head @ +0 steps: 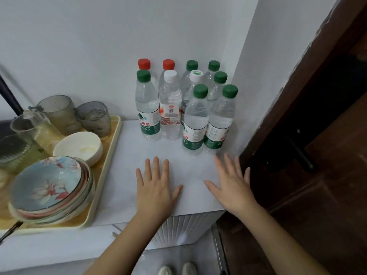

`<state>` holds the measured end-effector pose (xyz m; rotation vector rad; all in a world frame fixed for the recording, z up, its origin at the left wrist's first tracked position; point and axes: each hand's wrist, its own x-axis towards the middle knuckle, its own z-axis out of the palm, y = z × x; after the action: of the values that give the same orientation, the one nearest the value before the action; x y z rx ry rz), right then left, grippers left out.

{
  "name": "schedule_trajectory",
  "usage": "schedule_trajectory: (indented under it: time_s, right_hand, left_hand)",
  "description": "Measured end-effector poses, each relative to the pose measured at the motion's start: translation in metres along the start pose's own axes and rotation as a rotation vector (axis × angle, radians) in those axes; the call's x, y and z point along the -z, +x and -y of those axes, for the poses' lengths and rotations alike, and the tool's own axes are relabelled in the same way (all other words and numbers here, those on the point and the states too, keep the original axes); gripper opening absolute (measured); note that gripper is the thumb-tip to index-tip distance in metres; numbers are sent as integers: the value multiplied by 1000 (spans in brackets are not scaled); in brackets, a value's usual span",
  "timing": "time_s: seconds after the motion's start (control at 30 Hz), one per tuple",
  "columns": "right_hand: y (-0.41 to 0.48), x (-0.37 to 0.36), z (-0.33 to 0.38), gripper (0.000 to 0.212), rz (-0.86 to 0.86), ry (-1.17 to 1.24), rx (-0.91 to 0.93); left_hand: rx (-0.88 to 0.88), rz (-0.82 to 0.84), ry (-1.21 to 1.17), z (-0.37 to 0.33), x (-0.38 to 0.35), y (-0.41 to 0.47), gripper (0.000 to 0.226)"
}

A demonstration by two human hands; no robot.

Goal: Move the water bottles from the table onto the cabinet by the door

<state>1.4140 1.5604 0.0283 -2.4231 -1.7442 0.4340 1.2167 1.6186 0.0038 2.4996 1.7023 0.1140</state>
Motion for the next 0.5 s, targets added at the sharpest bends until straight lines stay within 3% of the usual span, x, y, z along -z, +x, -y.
schedule_trajectory:
  time_s: [0.2,0.5]
  right_hand:
    - [-18,0,21,79,6,-68,213]
    - [-49,-23,48,76,294,-90,648]
  left_hand:
    - [44,-71,13,2,-4,-50,79]
    - [540,-89,-69,-19,-23,-157,78]
